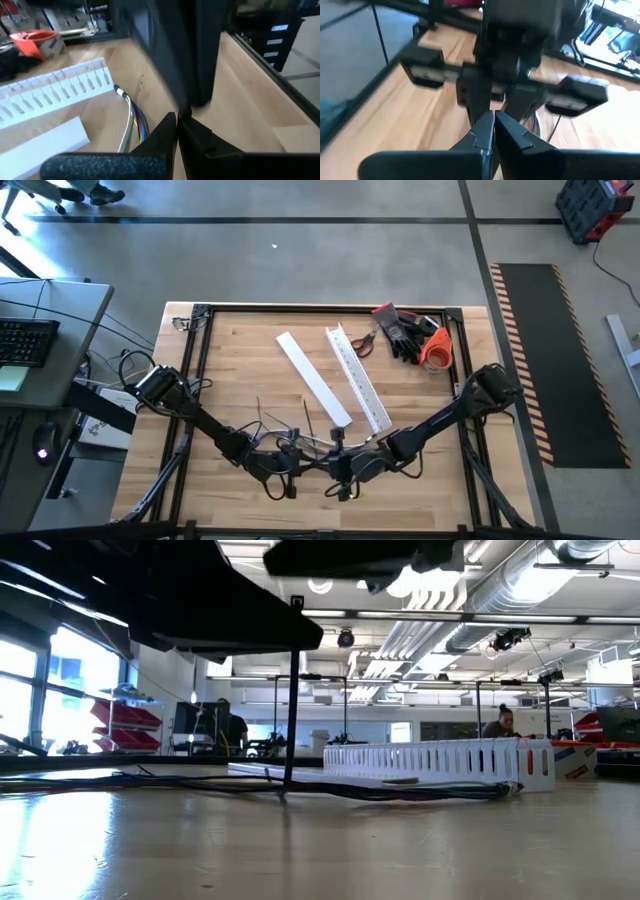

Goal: Ziptie cables
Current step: Wrap the colored cables with the black zip tie

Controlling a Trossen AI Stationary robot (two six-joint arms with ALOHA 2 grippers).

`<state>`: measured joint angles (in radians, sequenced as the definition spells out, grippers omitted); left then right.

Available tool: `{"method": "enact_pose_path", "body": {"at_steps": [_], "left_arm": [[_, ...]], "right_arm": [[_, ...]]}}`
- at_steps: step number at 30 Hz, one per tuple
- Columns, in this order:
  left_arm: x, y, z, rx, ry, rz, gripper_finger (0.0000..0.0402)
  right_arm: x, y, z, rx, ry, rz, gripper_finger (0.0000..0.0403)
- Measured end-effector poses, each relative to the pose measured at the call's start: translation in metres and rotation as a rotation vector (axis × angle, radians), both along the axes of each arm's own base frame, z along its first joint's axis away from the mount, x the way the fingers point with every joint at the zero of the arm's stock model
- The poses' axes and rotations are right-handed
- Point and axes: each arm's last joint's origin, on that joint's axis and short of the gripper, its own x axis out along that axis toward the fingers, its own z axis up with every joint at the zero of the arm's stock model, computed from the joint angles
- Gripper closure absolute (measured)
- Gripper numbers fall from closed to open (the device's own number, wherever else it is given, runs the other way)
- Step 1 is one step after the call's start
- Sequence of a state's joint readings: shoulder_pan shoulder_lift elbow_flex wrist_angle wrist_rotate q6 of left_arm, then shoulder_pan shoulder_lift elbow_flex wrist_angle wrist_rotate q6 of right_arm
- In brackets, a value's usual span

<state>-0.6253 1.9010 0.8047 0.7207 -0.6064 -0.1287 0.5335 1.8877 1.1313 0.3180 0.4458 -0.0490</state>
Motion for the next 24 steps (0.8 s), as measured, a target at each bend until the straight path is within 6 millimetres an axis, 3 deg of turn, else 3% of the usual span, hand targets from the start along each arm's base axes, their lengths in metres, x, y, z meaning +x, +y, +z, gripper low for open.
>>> {"method": "enact_pose_path", "body": {"at_steps": [4,9,18,24], "left_arm": [[-0.008,-0.005,-0.007,-0.027,0.05,-0.004,0.0401],[-0.019,-0.006,-0.016,-0.062,0.086,0.007,0.0401],[-0.02,-0.007,-0.016,-0.074,0.083,0.008,0.0401],[-0.02,-0.007,-0.016,-0.081,0.083,0.01,0.0401]], "right_arm": [[0.002,-0.006,0.002,0.073,0.006,-0.065,0.0403],[0.019,-0.043,-0.015,0.195,0.112,-0.148,0.0391],[0.038,-0.116,-0.043,0.308,0.253,-0.368,0.0282],[0.027,-0.128,-0.061,0.358,0.499,-0.362,0.0236]]}}
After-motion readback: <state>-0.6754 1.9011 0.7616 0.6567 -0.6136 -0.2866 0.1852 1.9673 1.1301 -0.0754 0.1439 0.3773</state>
